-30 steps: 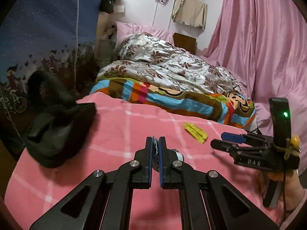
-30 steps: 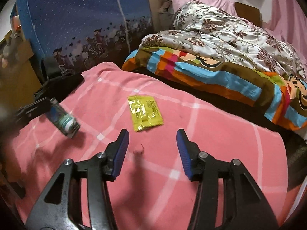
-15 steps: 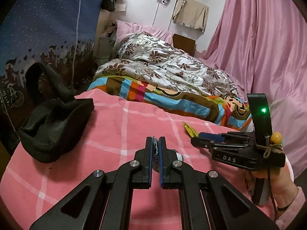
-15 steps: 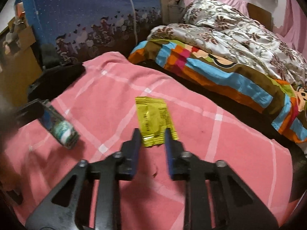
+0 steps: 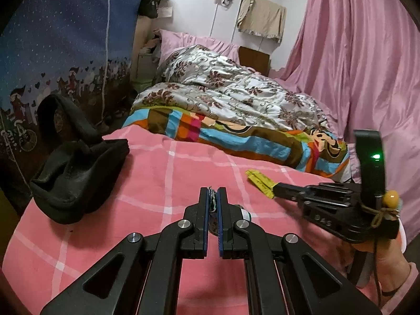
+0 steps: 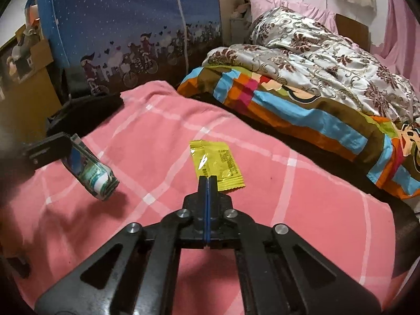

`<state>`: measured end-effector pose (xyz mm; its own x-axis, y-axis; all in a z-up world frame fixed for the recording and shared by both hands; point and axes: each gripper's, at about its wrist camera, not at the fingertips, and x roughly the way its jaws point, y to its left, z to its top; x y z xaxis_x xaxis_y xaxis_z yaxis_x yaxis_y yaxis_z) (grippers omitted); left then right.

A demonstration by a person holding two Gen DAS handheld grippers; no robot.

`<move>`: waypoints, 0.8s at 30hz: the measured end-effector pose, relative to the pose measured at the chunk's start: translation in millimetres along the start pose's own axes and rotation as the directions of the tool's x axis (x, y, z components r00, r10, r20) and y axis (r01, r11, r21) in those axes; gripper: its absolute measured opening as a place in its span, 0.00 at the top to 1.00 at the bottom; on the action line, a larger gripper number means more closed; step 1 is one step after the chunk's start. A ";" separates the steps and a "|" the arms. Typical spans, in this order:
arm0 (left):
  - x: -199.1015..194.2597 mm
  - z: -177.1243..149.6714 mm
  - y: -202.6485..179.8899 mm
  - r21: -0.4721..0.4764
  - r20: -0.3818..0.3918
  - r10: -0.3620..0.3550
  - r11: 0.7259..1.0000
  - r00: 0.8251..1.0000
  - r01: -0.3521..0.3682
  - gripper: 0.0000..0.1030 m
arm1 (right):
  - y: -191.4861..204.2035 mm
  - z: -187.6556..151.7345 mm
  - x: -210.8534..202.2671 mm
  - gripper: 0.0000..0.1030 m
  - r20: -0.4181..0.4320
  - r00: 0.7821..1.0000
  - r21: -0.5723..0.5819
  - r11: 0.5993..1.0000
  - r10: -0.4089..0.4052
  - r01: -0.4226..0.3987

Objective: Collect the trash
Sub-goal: 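Close the right tool on the yellow wrapper and lift it, then carry both items over the orange bucket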

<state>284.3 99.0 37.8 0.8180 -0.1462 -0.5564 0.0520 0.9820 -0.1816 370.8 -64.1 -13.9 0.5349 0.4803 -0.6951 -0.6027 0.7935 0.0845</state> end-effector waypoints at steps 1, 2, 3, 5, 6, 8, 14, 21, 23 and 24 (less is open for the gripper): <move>4.6 1.3 2.2 -0.009 -0.011 0.011 1.000 1.000 -0.011 0.97 | -0.9 1.1 0.4 0.91 -0.003 1.000 0.003 1.000 -0.002 0.002; 7.1 1.1 5.3 -0.015 -0.018 0.016 1.000 1.000 -0.017 0.97 | 0.0 1.5 1.1 0.82 -0.004 1.000 0.005 1.000 -0.005 0.005; 11.3 1.4 8.9 -0.025 -0.028 0.020 0.999 0.999 -0.021 0.97 | -1.1 2.7 2.1 0.73 -0.005 1.000 0.006 1.000 -0.008 0.008; 18.7 0.5 17.8 -0.059 -0.046 0.020 0.998 0.999 -0.022 0.97 | -2.8 4.7 4.6 0.45 -0.009 1.000 0.010 1.000 -0.012 0.012; 20.2 -0.3 19.8 -0.069 -0.050 0.019 0.997 0.999 -0.022 0.97 | -3.6 5.6 6.3 0.45 -0.014 1.000 0.011 1.000 -0.014 0.014; 21.8 -2.1 25.4 -0.090 -0.054 0.011 0.996 0.999 -0.016 0.97 | -4.9 8.0 12.0 0.45 -0.031 0.999 0.013 1.000 -0.016 0.016; 18.3 -3.1 27.6 -0.092 -0.050 -0.013 0.996 0.999 0.008 0.97 | -6.5 8.2 29.2 0.47 -0.097 0.995 0.001 1.000 -0.010 0.010; 14.2 -3.3 23.4 -0.078 -0.034 -0.013 0.997 0.999 0.010 0.97 | -10.6 2.2 23.4 0.83 -0.077 0.997 0.028 0.999 0.031 -0.029; 10.9 -3.2 21.2 -0.068 -0.019 -0.010 0.998 1.000 0.008 0.97 | -10.3 1.2 20.0 0.86 -0.063 0.998 0.029 0.999 0.030 -0.028; 8.9 -3.2 19.6 -0.061 -0.011 -0.007 0.998 1.000 0.006 0.97 | -9.8 0.6 17.9 0.87 -0.055 0.998 0.027 0.999 0.028 -0.027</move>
<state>290.8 116.5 26.7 0.8113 -0.1540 -0.5640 0.0218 0.9720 -0.2340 386.7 -63.0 -26.8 0.4846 0.4811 -0.7306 -0.6006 0.7902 0.1219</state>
